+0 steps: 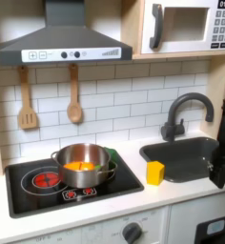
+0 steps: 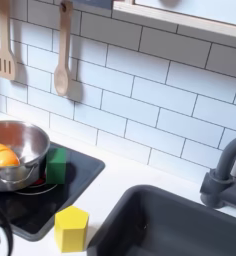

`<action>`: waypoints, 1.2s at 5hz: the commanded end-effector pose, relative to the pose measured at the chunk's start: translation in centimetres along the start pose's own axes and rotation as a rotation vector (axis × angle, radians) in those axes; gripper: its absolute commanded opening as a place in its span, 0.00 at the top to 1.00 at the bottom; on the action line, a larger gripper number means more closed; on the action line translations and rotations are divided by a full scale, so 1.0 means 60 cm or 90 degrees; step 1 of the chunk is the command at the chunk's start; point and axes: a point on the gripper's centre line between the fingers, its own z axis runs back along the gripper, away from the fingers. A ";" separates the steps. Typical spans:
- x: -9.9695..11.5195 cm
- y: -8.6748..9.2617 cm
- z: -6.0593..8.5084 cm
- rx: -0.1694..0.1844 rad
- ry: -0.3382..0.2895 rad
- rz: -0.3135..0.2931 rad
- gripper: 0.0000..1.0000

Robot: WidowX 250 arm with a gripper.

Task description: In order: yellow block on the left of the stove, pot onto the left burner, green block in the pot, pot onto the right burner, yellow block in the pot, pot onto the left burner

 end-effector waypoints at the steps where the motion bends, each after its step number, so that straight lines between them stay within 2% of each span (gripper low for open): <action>1: 0.000 0.000 -0.001 0.000 0.002 0.000 0.00; 3: 0.016 0.006 -0.003 -0.016 -0.010 0.014 0.00; 4: 0.034 0.012 -0.015 -0.025 0.003 0.033 0.00; 5: 0.051 0.015 -0.027 -0.026 0.012 0.047 0.00; 6: 0.075 0.016 -0.034 -0.027 0.005 0.064 0.00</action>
